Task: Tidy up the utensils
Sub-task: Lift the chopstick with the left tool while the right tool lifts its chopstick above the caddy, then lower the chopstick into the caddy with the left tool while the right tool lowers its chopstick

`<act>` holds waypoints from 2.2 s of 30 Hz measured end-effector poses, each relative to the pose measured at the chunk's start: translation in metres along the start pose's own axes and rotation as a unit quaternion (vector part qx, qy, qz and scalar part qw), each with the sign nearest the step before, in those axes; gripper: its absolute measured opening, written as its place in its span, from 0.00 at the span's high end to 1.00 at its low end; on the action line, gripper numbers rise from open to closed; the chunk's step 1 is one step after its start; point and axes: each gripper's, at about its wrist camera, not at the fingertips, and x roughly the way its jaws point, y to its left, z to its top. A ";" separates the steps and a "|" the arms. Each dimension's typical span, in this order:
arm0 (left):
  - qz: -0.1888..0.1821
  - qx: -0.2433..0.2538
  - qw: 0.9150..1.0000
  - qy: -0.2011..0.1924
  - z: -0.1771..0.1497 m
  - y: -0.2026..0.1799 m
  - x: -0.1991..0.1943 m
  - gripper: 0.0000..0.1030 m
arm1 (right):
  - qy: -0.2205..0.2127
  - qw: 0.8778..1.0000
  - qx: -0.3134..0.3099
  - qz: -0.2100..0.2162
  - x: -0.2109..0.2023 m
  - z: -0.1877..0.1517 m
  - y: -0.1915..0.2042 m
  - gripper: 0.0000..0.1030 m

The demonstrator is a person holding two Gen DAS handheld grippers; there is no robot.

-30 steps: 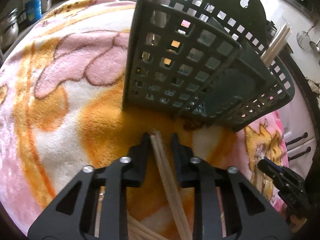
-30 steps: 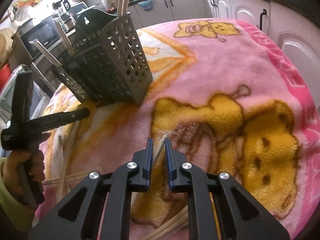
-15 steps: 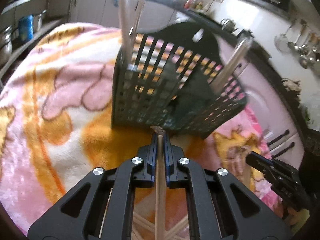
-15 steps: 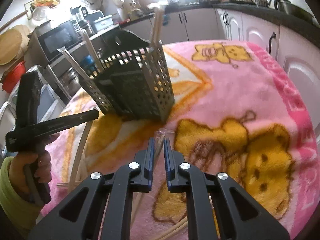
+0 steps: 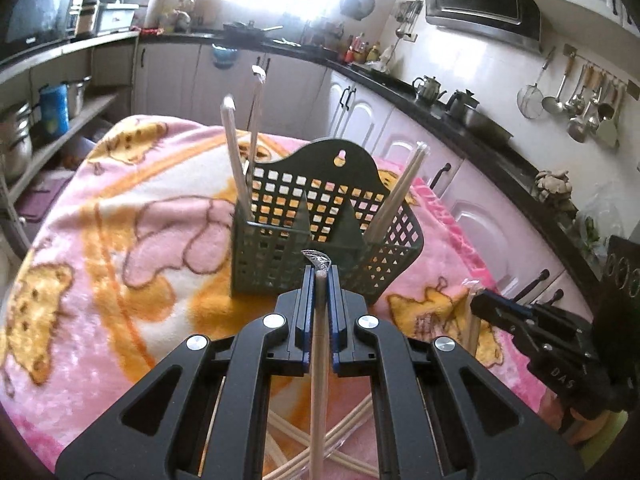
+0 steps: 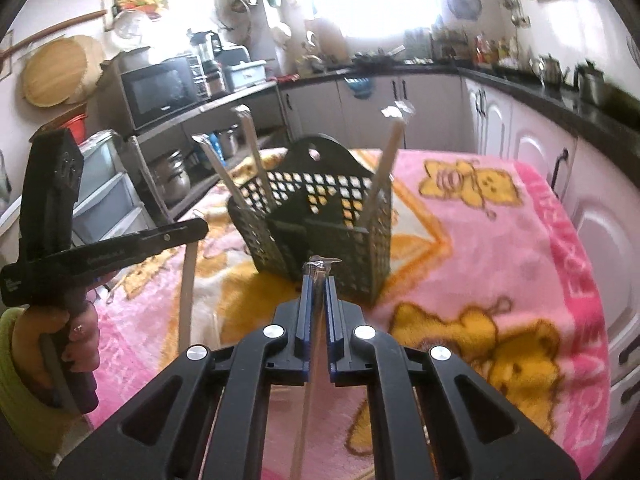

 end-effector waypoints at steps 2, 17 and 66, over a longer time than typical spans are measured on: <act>0.002 0.005 1.000 -0.008 0.002 -0.003 -0.007 0.99 | -0.007 1.000 -0.007 0.003 -0.005 0.004 0.007 0.95; -0.014 0.015 0.999 -0.040 0.018 -0.002 -0.035 0.99 | -0.039 0.999 -0.036 -0.003 -0.023 0.035 0.035 0.95; -0.017 0.056 0.993 -0.100 0.125 -0.021 0.036 0.99 | -0.151 0.987 -0.017 -0.050 0.000 0.165 -0.013 0.95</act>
